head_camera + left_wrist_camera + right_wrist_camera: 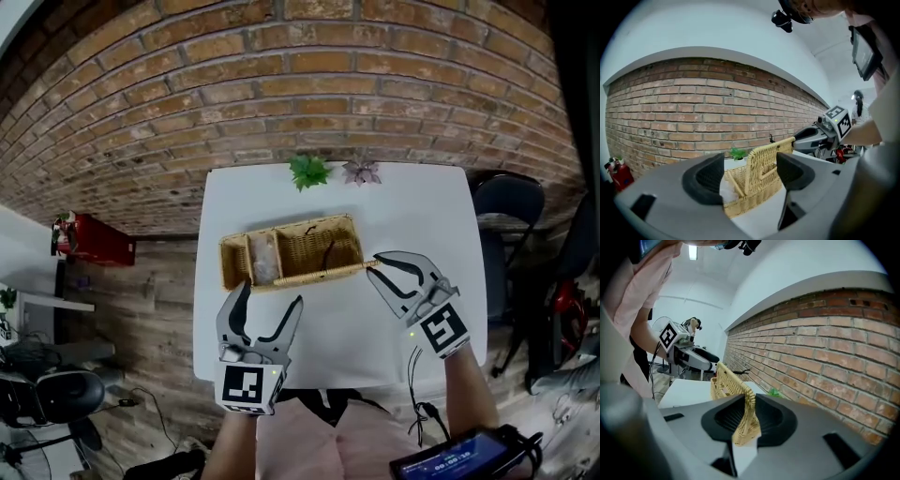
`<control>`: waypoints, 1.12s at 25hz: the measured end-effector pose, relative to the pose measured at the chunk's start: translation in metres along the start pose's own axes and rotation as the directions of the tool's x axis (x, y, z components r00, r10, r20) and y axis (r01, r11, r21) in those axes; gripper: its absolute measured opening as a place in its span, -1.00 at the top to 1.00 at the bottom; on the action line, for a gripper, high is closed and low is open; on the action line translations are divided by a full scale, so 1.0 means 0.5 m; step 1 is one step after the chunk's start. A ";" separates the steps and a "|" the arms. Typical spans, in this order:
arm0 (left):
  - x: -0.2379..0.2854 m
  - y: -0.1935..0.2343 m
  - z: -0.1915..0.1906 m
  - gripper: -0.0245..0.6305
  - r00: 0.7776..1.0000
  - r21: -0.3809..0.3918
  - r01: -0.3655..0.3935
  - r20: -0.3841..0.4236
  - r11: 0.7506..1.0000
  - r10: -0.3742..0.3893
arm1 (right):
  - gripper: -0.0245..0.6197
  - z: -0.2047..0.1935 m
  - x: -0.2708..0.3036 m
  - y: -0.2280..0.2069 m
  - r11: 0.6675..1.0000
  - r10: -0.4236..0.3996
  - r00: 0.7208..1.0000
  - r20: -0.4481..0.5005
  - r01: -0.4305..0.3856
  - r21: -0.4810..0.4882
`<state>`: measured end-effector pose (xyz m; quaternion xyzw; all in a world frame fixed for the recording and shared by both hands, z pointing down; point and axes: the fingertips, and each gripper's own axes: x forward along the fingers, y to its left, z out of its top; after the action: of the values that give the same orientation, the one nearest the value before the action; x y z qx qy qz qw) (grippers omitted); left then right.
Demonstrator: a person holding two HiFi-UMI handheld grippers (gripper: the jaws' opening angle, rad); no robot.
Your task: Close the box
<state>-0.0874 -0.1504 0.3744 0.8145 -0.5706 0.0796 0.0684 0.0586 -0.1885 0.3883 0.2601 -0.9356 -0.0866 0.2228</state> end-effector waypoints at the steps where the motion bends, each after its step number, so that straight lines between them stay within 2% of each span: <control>1: 0.004 0.002 0.002 -0.16 1.000 -0.001 0.001 0.003 1.000 -0.001 | 0.70 0.002 0.005 -0.006 1.000 0.001 1.000 0.006 -0.001 0.015; 7: 0.027 0.014 0.000 -0.16 1.000 0.010 0.010 -0.025 1.000 -0.010 | 0.68 0.005 0.028 -0.036 0.996 0.014 1.000 0.018 -0.015 0.089; 12: 0.052 0.033 0.003 -0.16 1.000 -0.019 -0.003 0.006 1.000 0.003 | 0.67 0.003 0.049 -0.055 0.988 0.019 1.000 0.019 -0.021 0.151; 28: 0.090 0.065 -0.007 -0.16 1.000 -0.042 0.002 -0.002 0.999 -0.002 | 0.62 -0.029 0.098 -0.098 0.965 0.038 0.998 -0.053 -0.023 0.261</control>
<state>-0.1031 -0.2020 0.3881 0.8132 -0.5714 0.0684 0.0862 0.0497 -0.2566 0.4058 0.2749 -0.9359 0.0478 0.2149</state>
